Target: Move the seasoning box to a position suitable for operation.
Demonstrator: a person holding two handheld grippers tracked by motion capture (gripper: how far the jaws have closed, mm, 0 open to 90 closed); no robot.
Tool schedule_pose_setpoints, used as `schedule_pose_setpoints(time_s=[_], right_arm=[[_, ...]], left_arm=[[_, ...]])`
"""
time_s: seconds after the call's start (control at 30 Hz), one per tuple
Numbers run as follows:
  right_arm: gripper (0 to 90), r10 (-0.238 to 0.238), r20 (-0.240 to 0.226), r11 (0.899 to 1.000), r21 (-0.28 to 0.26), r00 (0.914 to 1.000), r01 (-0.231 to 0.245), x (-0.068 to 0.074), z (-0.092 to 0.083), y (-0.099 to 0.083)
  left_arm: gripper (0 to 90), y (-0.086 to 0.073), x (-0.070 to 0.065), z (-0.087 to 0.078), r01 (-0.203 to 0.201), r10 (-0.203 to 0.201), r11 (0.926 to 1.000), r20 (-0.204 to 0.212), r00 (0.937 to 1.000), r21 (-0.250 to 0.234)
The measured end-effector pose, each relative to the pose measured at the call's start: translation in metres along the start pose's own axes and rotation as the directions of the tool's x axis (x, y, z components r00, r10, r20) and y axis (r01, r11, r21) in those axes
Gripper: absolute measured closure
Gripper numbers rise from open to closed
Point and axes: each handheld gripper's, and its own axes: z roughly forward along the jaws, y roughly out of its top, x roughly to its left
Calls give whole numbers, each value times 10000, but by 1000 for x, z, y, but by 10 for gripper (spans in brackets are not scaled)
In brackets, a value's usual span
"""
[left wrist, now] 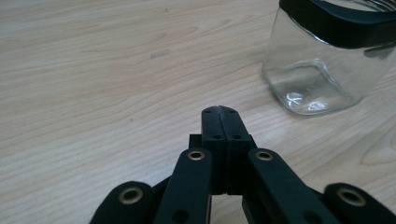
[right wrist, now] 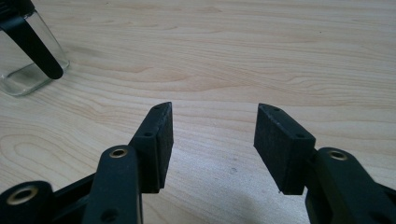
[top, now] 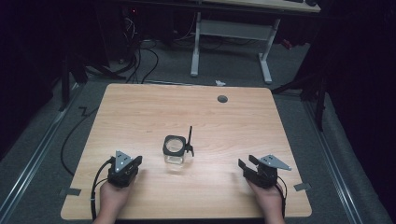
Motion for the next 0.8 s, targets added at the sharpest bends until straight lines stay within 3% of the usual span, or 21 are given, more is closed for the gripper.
schedule_pose_setpoints(time_s=[0.17, 0.47, 0.63, 0.8], right_arm=[[477, -80, -42, 10000, -18, 10000, 80, 1, 1, 0], [505, -86, -116, 9999, -57, 9999, 86, 1, -1, 0], [778, -361, -510, 9993, -128, 9980, 355, 4, -2, -1], [796, -600, -550, 9982, -68, 9967, 597, 11, 0, -1]], left_arm=[[900, 0, -9, 15, -239, 238, 9997, 101, 9997, 73], [900, -4, -23, 39, -334, 327, 9991, 249, 9992, 278], [900, -7, -26, 44, -236, 227, 9991, 278, 9994, 349], [900, -9, -28, 48, -263, 247, 9985, 331, 9991, 488]])
